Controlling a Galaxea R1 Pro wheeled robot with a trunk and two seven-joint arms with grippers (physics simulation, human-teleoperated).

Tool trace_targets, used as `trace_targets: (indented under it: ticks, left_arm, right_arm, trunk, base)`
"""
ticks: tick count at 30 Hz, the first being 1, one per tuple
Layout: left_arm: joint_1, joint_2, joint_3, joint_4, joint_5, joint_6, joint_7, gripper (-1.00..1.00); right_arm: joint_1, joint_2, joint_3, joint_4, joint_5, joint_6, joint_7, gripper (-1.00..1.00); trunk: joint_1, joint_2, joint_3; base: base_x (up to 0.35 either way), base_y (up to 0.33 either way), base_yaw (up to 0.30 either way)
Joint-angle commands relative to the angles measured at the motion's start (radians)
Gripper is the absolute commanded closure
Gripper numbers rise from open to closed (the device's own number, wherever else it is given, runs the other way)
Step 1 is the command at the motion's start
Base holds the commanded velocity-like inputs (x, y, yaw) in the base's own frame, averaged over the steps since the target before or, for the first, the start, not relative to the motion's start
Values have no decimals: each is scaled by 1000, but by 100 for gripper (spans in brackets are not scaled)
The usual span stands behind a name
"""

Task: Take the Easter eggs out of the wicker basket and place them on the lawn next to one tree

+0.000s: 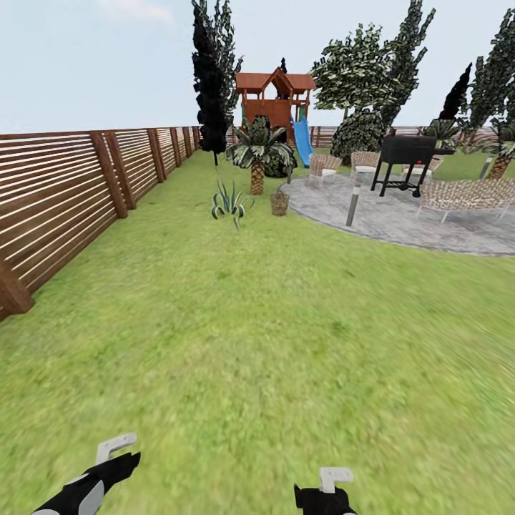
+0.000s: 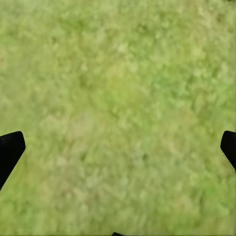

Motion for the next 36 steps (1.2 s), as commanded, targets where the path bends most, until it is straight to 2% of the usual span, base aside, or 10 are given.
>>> trace_targets:
  ticks: [1, 36]
  left_arm:
    - [-1, 0, 7, 1, -3, -2, -5, -100]
    - [-1, -1, 7, 1, -3, -4, -5, -100]
  right_arm:
    - [0, -1, 5, -2, -9, 5, -5, -100]
    - [0, -1, 5, -2, -9, 5, -6, -100]
  trunk:
    - [1, -2, -2]
    - [1, -2, -2]
  base:
    - [332, 0, 0]
    - [331, 0, 0]
